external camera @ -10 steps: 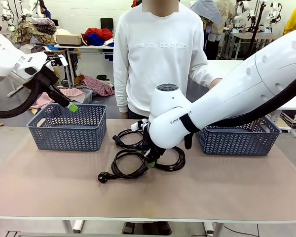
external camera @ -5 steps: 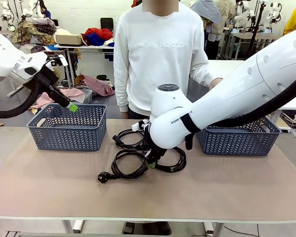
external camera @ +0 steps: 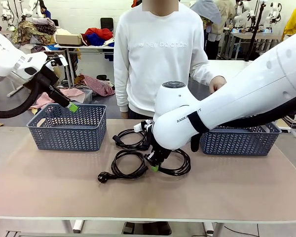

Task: Organize the cables according to human instructions.
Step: Pick up a bundle of cables and place it in the basket indicated by the human.

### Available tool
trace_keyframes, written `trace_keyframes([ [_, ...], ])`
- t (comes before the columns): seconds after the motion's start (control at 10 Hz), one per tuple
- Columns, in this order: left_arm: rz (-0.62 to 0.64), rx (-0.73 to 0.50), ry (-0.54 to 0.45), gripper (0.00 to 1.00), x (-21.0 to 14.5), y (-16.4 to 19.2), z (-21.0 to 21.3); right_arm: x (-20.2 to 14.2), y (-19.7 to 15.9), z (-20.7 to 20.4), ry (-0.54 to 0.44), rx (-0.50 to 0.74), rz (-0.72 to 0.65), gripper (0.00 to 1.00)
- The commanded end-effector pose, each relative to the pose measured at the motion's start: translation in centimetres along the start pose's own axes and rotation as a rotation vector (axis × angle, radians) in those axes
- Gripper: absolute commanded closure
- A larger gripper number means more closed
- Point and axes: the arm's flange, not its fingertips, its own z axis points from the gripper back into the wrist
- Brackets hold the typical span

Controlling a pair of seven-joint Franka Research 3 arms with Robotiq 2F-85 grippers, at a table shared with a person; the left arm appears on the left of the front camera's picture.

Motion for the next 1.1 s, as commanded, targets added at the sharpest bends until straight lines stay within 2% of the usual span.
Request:
trace_keyframes([
  [0.0,-0.012,-0.015,-0.032,0.00,-0.2,0.0,0.0,-1.5,-0.5,2.6,0.013,0.044,0.071,1.00],
  [0.3,-0.012,-0.015,-0.032,0.00,-0.2,0.0,0.0,-3.1,-1.0,6.7,0.094,0.081,0.252,1.00],
  [0.6,-0.012,-0.015,-0.032,0.00,-0.2,0.0,0.0,-3.5,-2.2,11.3,0.147,0.090,0.544,1.00],
  [1.0,-0.012,-0.015,-0.032,0.00,-0.2,0.0,0.0,-4.4,-6.9,17.3,0.138,0.122,0.689,1.00],
])
